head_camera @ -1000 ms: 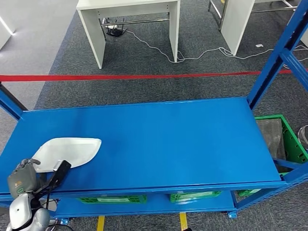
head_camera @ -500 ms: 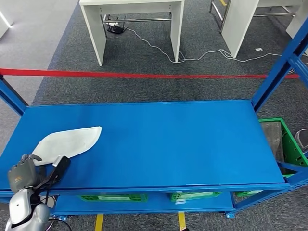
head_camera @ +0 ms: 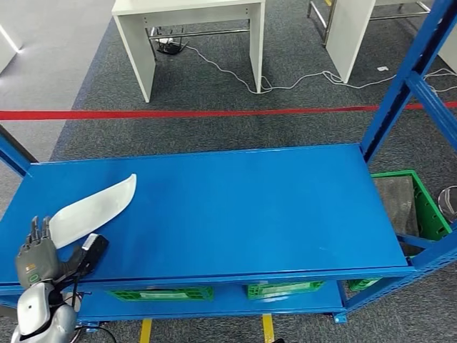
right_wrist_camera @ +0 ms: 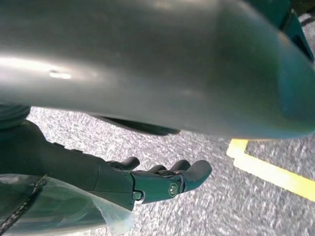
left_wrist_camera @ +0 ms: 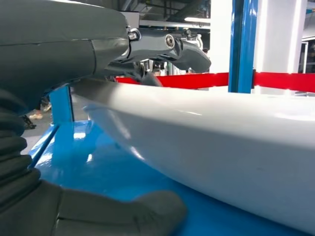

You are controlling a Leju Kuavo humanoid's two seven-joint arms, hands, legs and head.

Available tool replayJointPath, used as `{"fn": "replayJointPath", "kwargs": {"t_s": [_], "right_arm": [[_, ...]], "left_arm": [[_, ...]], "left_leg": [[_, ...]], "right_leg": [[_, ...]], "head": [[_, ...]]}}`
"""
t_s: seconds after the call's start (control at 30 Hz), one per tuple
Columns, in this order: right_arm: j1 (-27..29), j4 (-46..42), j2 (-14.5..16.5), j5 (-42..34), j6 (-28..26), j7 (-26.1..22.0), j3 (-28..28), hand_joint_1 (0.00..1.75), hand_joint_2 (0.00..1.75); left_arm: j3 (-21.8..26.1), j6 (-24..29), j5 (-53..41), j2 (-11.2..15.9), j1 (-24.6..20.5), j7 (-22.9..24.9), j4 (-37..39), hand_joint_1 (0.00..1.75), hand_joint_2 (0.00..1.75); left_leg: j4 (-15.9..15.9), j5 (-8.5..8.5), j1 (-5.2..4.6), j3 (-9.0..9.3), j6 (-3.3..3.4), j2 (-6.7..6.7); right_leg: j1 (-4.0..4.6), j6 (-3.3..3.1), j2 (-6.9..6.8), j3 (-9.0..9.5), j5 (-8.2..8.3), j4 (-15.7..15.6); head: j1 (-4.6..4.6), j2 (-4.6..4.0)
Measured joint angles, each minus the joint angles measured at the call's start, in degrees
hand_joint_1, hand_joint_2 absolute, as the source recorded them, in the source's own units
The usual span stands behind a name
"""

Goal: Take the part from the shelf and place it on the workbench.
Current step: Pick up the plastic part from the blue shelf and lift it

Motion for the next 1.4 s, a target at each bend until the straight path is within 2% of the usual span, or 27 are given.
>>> {"fn": "replayJointPath", "kwargs": {"t_s": [0.03, 0.07, 0.1, 0.13, 0.2, 0.23, 0.3, 0.4, 0.47, 0.53, 0.57, 0.6, 0.63, 0.67, 0.73, 0.8, 0.87, 0.93, 1.0, 1.07, 1.1, 1.13, 1.17, 1.2, 1.27, 1.3, 1.4], "right_arm": [[0.0, 0.0, 0.0, 0.0, 0.0, 0.0, 0.0, 0.00, 0.00], [0.1, 0.0, 0.0, 0.0, 0.1, 0.0, 0.0, 0.00, 0.00], [0.1, 0.0, 0.0, 0.0, 0.1, 0.0, 0.0, 0.00, 0.00], [0.1, 0.0, 0.0, 0.0, 0.2, 0.0, 0.0, 0.00, 0.00], [0.1, 0.0, 0.0, 0.0, 0.2, 0.0, 0.0, 0.00, 0.00], [0.1, 0.0, 0.0, 0.0, 0.2, 0.0, 0.0, 0.00, 0.00], [0.0, 0.0, 0.0, 0.0, 0.3, 0.0, 0.0, 0.00, 0.00], [-0.1, 0.0, 0.0, 0.0, 0.5, 0.2, 0.0, 0.00, 0.00], [-0.1, 0.0, 0.0, 0.1, 0.6, 0.3, 0.0, 0.00, 0.00], [0.0, 0.0, 0.0, 0.2, 0.6, 0.3, 0.0, 0.00, 0.00], [0.0, 0.0, 0.0, 0.2, 0.6, 0.3, 0.0, 0.00, 0.00], [0.1, 0.0, 0.0, 0.3, 0.6, 0.3, -0.1, 0.00, 0.00], [0.1, 0.0, 0.0, 0.3, 0.7, 0.3, -0.1, 0.00, 0.00], [0.1, 0.0, 0.0, 0.3, 0.7, 0.3, -0.1, 0.00, 0.00], [0.0, 0.0, 0.0, 0.4, 0.7, 0.3, -0.1, 0.00, 0.00], [0.0, 0.0, 0.0, 0.4, 0.8, 0.3, -0.1, 0.00, 0.00], [0.0, 0.0, 0.0, 0.5, 0.9, 0.3, -0.1, 0.00, 0.00], [0.0, 0.0, 0.0, 0.5, 1.1, 0.3, -0.2, 0.00, 0.00], [0.0, 0.0, 0.0, 0.6, 1.3, 0.3, -0.2, 0.00, 0.00], [0.0, 0.0, 0.0, 0.7, 1.5, 0.3, -0.2, 0.00, 0.00], [0.0, 0.0, 0.0, 0.7, 1.5, 0.3, -0.3, 0.00, 0.00], [0.0, 0.0, 0.0, 0.8, 1.6, 0.3, -0.3, 0.00, 0.00], [0.0, 0.0, 0.0, 0.8, 1.7, 0.3, -0.3, 0.00, 0.00], [0.0, 0.0, 0.0, 0.9, 1.7, 0.3, -0.3, 0.00, 0.00], [-0.1, 0.0, 0.0, 1.1, 1.9, 0.3, -0.3, 0.00, 0.00], [-0.1, 0.0, 0.0, 1.3, 1.9, 0.3, -0.3, 0.00, 0.00], [0.0, 0.0, 0.0, 1.5, 2.0, 0.3, -0.3, 0.00, 0.00]], "left_arm": [[-0.1, 0.1, -0.1, 0.0, 0.1, 0.0, 0.0, 0.00, 0.00], [-0.2, 0.2, -0.2, 0.0, 0.2, 0.0, 0.0, 0.00, 0.00], [-0.3, 0.2, -0.2, 0.0, 0.2, 0.0, 0.0, 0.00, 0.00], [-0.3, 0.2, -0.3, 0.0, 0.3, 0.0, 0.0, 0.00, 0.00], [-0.4, 0.2, -0.3, 0.0, 0.3, 0.0, 0.0, 0.00, 0.00], [-0.4, 0.2, -0.3, 0.1, 0.3, 0.0, 0.0, 0.00, 0.00], [-0.6, 0.4, -0.6, 0.1, 0.3, 0.0, 0.0, 0.00, 0.00], [-1.0, 0.8, -1.0, 0.1, 0.6, 0.0, -0.1, 0.00, 0.00], [-1.3, 1.0, -1.4, 0.1, 0.7, 0.1, -0.1, 0.00, 0.00], [-1.6, 0.8, -1.8, 0.1, 0.9, 0.2, -0.1, 0.00, 0.00], [-1.7, 0.5, -1.9, 0.1, 1.0, 0.3, -0.1, 0.00, 0.00], [-1.7, 0.3, -2.0, 0.2, 1.1, 0.4, -0.1, 0.00, 0.00], [-1.8, 0.1, -2.1, 0.2, 1.1, 0.4, -0.1, 0.00, 0.00], [-1.8, 0.0, -2.2, 0.3, 1.1, 0.5, -0.1, 0.00, 0.00], [-1.8, -0.1, -2.3, 0.4, 1.1, 0.5, -0.1, 0.00, 0.00], [-1.9, 0.0, -2.4, 0.7, 1.1, 0.5, -0.1, 0.00, 0.00], [-2.2, 0.4, -2.6, 0.9, 1.1, 0.5, -0.2, 0.00, 0.00], [-2.6, 1.4, -2.9, 1.2, 1.2, 0.3, -0.2, 0.00, 0.00], [-2.9, 2.9, -3.3, 1.4, 1.2, 0.0, -0.3, 0.00, 0.00], [-3.1, 4.7, -4.0, 1.6, 1.5, 0.0, -0.4, 0.00, 0.00], [-3.2, 5.7, -4.6, 1.7, 1.7, -0.1, -0.4, 0.00, 0.00], [-3.3, 6.8, -5.3, 1.7, 1.9, 0.0, -0.4, 0.00, 0.00], [-3.4, 8.0, -6.2, 1.8, 2.1, 0.5, -0.6, 0.00, 0.00], [-3.7, 9.1, -7.0, 2.2, 2.2, 1.3, -0.9, 0.00, 0.00], [-5.4, 10.9, -8.2, 3.9, 2.8, 5.6, -2.4, 0.00, 0.00], [-6.8, 11.4, -8.5, 5.3, 3.2, 8.6, -3.4, 0.00, 0.00], [-11.0, 11.8, -8.7, 9.4, 3.8, 15.0, -6.1, 0.00, 0.00]], "left_leg": [[4.0, -1.82, 0.03, -1.80, -0.09, 0.00], [7.1, -2.80, 0.04, -3.16, -0.09, 0.00], [8.3, -2.61, 0.03, -3.66, 0.03, -0.01], [7.2, -1.29, 0.00, -3.14, 0.27, -0.01], [0.2, 2.88, -0.20, 0.01, 1.12, -0.03], [-3.4, 4.26, -0.36, 1.58, 1.57, -0.01], [-7.2, 4.86, -0.65, 3.13, 2.09, 0.04], [-8.3, 4.86, -0.54, 3.37, 2.39, 0.12], [-9.0, 5.27, -0.22, 3.55, 2.85, 0.24], [-9.0, 5.34, -0.22, 3.40, 3.12, 0.36], [-9.0, 5.34, -0.25, 3.32, 3.14, 0.39], [-9.0, 5.34, -0.28, 3.30, 3.14, 0.40], [-9.0, 5.33, -0.29, 3.31, 3.13, 0.40], [-8.9, 5.30, -0.29, 3.38, 3.08, 0.39], [-8.7, 5.13, -0.44, 3.44, 2.79, 0.36], [-8.5, 5.07, -0.65, 3.25, 2.24, 0.33], [-8.4, 5.18, -0.62, 3.08, 1.66, 0.32], [-7.4, 4.24, -0.43, 2.64, 1.05, 0.29], [-2.3, 1.17, -0.17, 0.49, 0.43, 0.25], [5.3, -2.06, 0.12, -2.99, -0.03, 0.25], [7.6, -2.47, 0.25, -4.10, -0.18, 0.25], [7.8, -1.73, 0.38, -4.27, -0.26, 0.26], [5.5, 0.12, 0.52, -3.31, -0.28, 0.26], [1.6, 2.46, 0.66, -1.61, -0.27, 0.26], [-5.4, 5.20, 0.67, 1.50, -0.09, 0.23], [-7.1, 5.45, 0.61, 2.15, 0.08, 0.21], [-7.8, 5.15, 0.48, 2.15, 1.11, 0.13]], "right_leg": [[0.12, -0.09, -0.01, -0.12, 0.01, 0.0], [0.24, -0.14, -0.02, -0.19, 0.02, 0.0], [0.37, -0.17, -0.02, -0.19, 0.01, 0.0], [0.48, -0.19, -0.01, -0.13, 0.00, 0.0], [0.63, -0.18, 0.01, 0.05, -0.03, 0.0], [0.77, -0.08, 0.02, 0.05, -0.09, 0.1], [0.91, 0.33, -0.02, -0.20, -0.12, 0.1], [0.94, 1.30, -0.14, -0.52, -0.33, 0.2], [0.98, 1.76, -0.13, -2.22, -2.47, 3.5], [0.93, 2.01, -0.12, -5.87, -6.01, 10.8], [0.92, 2.11, -0.13, -7.53, -7.11, 14.0], [0.93, 2.16, -0.13, -8.40, -7.19, 15.6], [0.93, 2.14, -0.14, -8.15, -6.12, 14.9], [0.93, 2.04, -0.16, -6.80, -4.17, 12.0], [0.96, 1.67, -0.32, -2.89, -0.61, 3.9], [1.04, 1.16, -0.35, -0.72, 0.38, -0.3], [1.13, 0.59, -0.21, -0.54, 0.42, -0.6], [0.98, -0.07, -0.19, -0.48, 0.69, -0.8], [0.80, -0.56, -0.22, -0.38, 0.84, -1.0], [0.80, -0.70, -0.19, -0.37, 0.79, -1.0], [0.80, -0.71, -0.14, -0.33, 0.74, -1.0], [0.79, -0.67, -0.08, -0.26, 0.69, -1.0], [0.78, -0.59, 0.00, -0.13, 0.61, -1.0], [0.77, -0.44, 0.07, 0.03, 0.50, -0.9], [0.99, 0.03, 0.26, 0.05, 0.26, -0.8], [1.11, 0.31, 0.35, -0.09, 0.20, -0.7], [1.08, 1.32, 0.31, -0.40, -0.02, -0.6]], "head": [[-0.07, 0.00], [-0.06, 0.00], [-0.06, 0.00], [-0.06, 0.00], [-0.07, 0.00], [-0.05, 0.00], [-0.01, 0.00], [0.02, 0.00], [0.25, 0.00], [0.43, 0.00], [0.42, 0.00], [0.40, 0.00], [0.43, 0.00], [0.42, 0.00], [0.44, 0.00], [0.37, 0.00], [0.31, 0.00], [0.22, 0.00], [0.00, 0.00], [-0.09, 0.00], [-0.09, 0.00], [-0.10, 0.00], [-0.10, 0.00], [-0.10, 0.00], [-0.07, 0.00], [-0.02, 0.00], [0.02, 0.00]]}}
